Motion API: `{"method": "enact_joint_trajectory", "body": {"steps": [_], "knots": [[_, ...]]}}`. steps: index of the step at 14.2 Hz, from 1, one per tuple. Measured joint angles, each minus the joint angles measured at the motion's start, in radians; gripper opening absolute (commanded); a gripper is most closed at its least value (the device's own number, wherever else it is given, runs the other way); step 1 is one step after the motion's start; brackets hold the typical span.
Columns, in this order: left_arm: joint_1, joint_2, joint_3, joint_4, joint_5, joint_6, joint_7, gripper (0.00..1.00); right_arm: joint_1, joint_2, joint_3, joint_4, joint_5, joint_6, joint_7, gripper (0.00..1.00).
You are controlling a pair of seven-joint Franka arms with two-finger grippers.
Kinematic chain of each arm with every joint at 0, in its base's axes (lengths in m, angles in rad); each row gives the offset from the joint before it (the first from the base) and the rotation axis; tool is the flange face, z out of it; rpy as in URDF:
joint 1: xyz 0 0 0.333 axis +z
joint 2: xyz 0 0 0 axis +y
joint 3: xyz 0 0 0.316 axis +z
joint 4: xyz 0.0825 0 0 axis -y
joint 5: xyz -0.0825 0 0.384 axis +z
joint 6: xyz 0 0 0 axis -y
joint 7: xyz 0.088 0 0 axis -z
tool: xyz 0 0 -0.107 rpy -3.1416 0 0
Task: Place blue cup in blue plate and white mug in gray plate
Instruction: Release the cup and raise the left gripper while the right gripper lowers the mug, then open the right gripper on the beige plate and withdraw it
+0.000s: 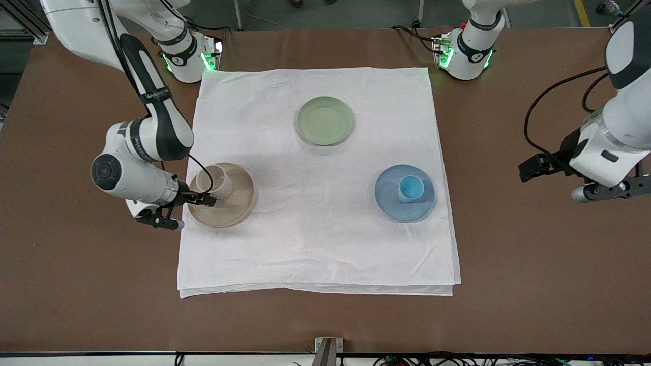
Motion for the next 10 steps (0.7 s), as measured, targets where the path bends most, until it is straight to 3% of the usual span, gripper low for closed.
{"method": "enact_joint_trajectory", "body": {"steps": [4,8,10], "knots": [[-0.057,-0.115,0.100,-0.003,-0.005,-0.121,0.143,1.00,-0.052,-0.047,-0.010,0.177,-0.142,-0.291,-0.062,1.00],[-0.096,-0.193,0.197,-0.032,-0.076,-0.168,0.181,1.00,-0.167,-0.092,-0.014,0.282,-0.165,-0.484,-0.280,1.00],[-0.102,-0.217,0.210,-0.063,-0.094,-0.177,0.183,1.00,-0.219,-0.113,-0.016,0.313,-0.166,-0.550,-0.345,1.00]]}}
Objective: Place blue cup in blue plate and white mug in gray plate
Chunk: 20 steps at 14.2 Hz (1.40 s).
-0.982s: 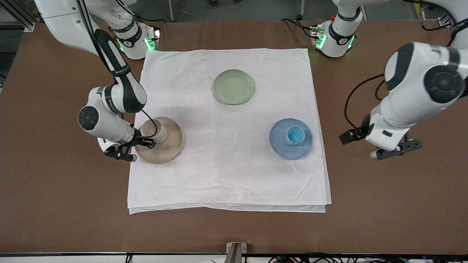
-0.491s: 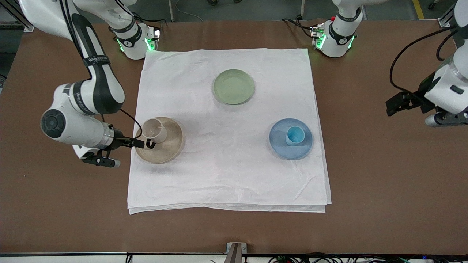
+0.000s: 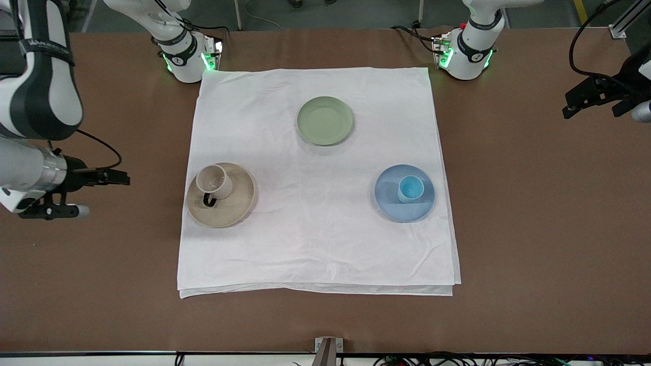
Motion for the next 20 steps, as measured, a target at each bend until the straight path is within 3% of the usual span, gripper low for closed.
{"method": "enact_joint_trajectory", "body": {"steps": [5,13,16,20], "knots": [[-0.012,-0.013,-0.007,-0.026,-0.021,0.000,0.000,1.00,-0.034,-0.006,0.000,0.146,-0.002,-0.095,-0.011,1.00],[-0.009,-0.014,-0.007,-0.068,-0.021,0.050,0.000,1.00,-0.031,-0.011,0.012,0.160,-0.007,-0.151,-0.012,1.00],[-0.008,-0.015,-0.006,-0.092,-0.021,0.094,0.000,1.00,-0.012,-0.066,0.016,0.114,-0.023,-0.151,-0.012,1.00],[-0.008,-0.017,-0.006,-0.106,-0.020,0.110,0.000,1.00,0.069,-0.211,-0.036,-0.038,-0.061,-0.118,-0.009,1.00]]}}
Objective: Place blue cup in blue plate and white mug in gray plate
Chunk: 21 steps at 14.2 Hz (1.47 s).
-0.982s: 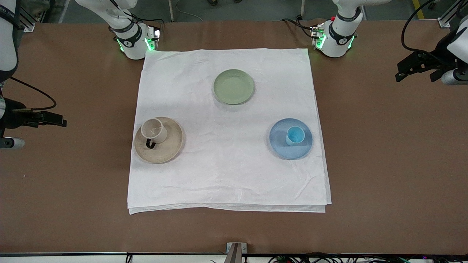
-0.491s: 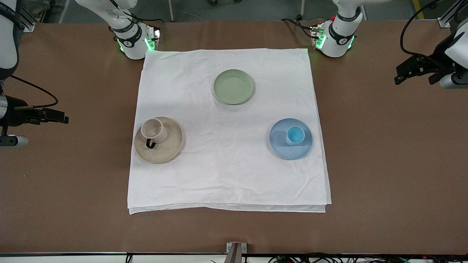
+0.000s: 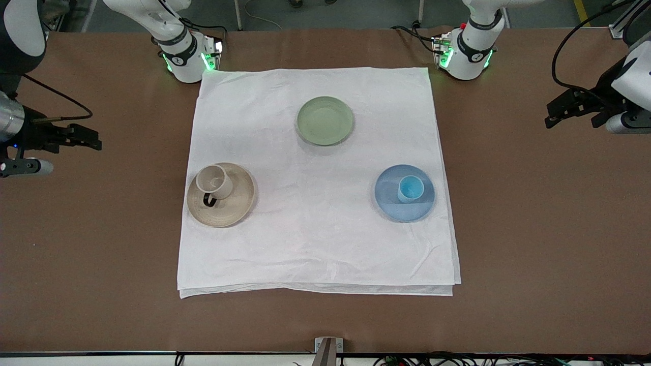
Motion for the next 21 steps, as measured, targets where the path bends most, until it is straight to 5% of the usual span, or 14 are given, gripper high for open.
{"method": "enact_joint_trajectory", "body": {"steps": [8,21], "knots": [[0.000,-0.006,0.000,0.000,0.018,0.001,0.000,1.00,-0.001,-0.215,-0.018,-0.098,0.000,-0.010,-0.002,1.00],[-0.005,-0.006,-0.003,0.005,0.039,0.004,0.000,1.00,-0.002,-0.217,-0.022,-0.115,0.030,0.016,-0.020,1.00]]}}
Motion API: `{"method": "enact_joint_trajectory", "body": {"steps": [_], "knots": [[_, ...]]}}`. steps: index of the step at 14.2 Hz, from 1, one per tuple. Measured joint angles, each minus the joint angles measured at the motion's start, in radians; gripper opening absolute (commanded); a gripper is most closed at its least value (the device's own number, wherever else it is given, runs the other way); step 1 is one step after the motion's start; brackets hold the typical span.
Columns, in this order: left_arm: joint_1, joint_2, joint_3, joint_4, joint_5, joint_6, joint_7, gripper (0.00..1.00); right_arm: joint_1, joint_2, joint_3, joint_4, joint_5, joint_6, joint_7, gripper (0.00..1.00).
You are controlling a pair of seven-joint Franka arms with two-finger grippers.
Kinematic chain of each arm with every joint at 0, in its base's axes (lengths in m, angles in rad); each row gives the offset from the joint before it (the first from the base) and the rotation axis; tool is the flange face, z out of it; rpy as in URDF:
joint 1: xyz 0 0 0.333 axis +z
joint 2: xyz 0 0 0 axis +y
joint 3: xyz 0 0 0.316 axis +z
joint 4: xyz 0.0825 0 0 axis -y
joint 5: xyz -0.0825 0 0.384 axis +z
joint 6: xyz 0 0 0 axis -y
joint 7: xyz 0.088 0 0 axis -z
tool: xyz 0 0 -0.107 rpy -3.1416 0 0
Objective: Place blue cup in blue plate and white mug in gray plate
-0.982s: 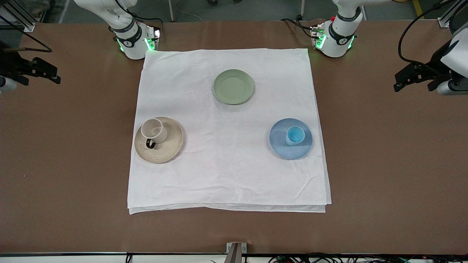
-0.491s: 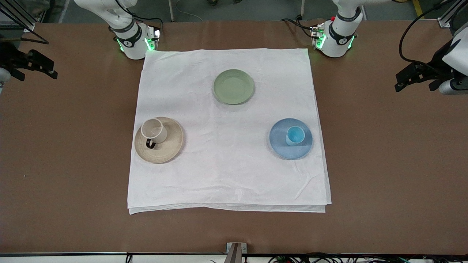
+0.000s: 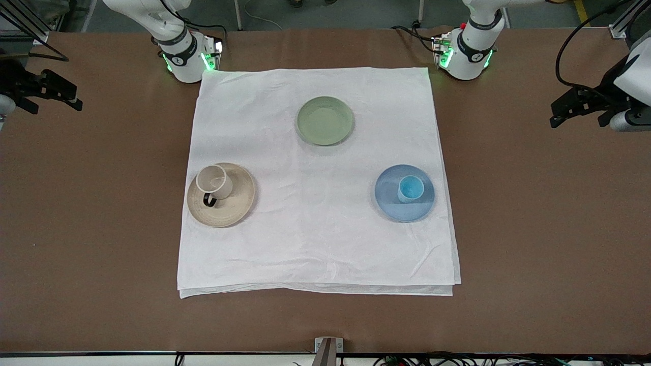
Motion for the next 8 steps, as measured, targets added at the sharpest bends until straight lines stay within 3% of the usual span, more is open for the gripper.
{"method": "enact_joint_trajectory", "body": {"steps": [8], "knots": [[0.001,0.000,0.001,0.000,0.002,-0.010,0.000,1.00,0.000,0.000,0.000,-0.002,-0.013,0.001,-0.006,1.00]]}}
